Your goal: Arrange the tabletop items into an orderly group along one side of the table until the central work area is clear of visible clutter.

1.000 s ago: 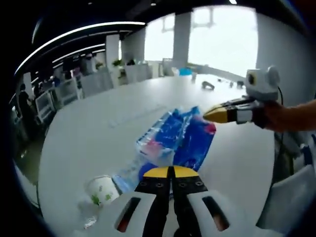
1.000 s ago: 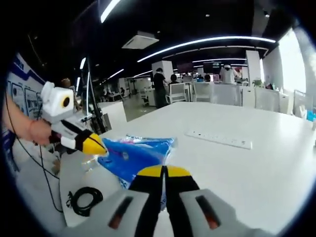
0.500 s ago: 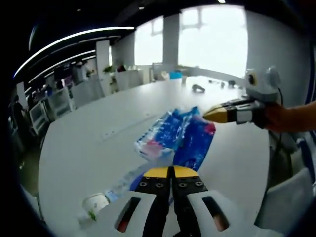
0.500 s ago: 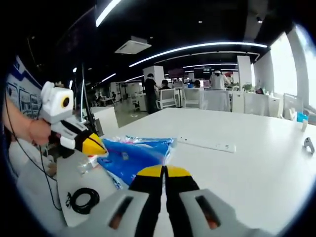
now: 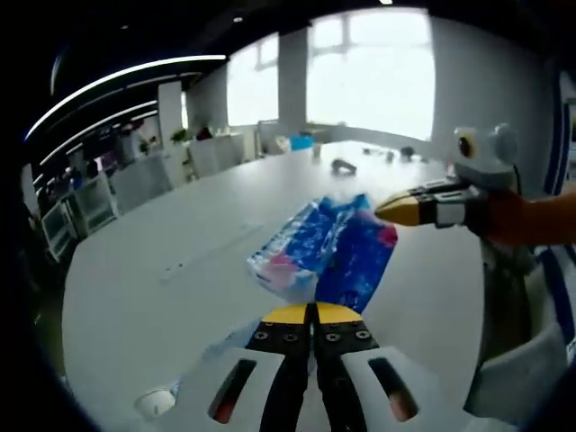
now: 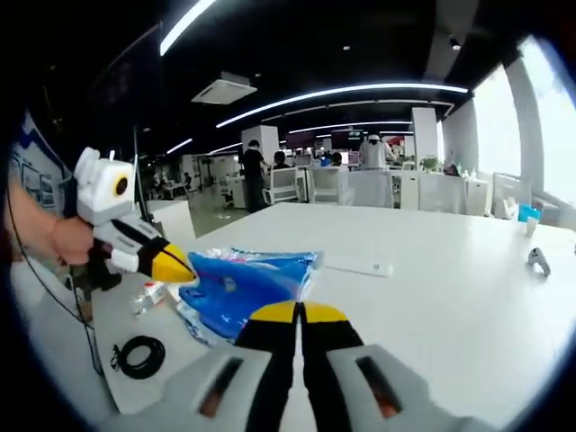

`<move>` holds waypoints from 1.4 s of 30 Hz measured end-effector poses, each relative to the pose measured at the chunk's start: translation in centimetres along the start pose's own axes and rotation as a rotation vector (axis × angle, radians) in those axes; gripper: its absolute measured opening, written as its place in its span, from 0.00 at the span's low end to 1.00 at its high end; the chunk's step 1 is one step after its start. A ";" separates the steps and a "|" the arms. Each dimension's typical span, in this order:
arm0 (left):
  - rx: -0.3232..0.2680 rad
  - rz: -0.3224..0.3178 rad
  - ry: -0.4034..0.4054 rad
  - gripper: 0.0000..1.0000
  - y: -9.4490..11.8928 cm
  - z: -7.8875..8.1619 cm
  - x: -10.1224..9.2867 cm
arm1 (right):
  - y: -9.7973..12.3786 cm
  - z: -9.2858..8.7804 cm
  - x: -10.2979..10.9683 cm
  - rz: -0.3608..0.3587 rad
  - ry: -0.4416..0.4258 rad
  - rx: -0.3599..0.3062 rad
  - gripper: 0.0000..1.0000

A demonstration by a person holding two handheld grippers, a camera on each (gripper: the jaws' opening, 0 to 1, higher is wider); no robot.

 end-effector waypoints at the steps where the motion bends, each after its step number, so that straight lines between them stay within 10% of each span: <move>1: 0.002 -0.005 -0.002 0.00 -0.4 0.1 -0.3 | 0.2 -0.1 -0.2 -0.005 -0.004 -0.002 0.00; 42: 0.182 -0.033 0.039 0.00 -13.5 -6.0 -4.5 | -0.3 -10.3 -9.2 -0.102 -0.135 0.185 0.00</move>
Point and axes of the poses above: the point that each gripper's makers call its tool centre point, and the gripper's own axes: y roughly backward along the fingers, x roughly to its left, z roughly out of its top, the point moved 10 cm from there along y, roughly backward along the fingers, and after that the axes turned 5 degrees about -y, right-handed, at the moved point
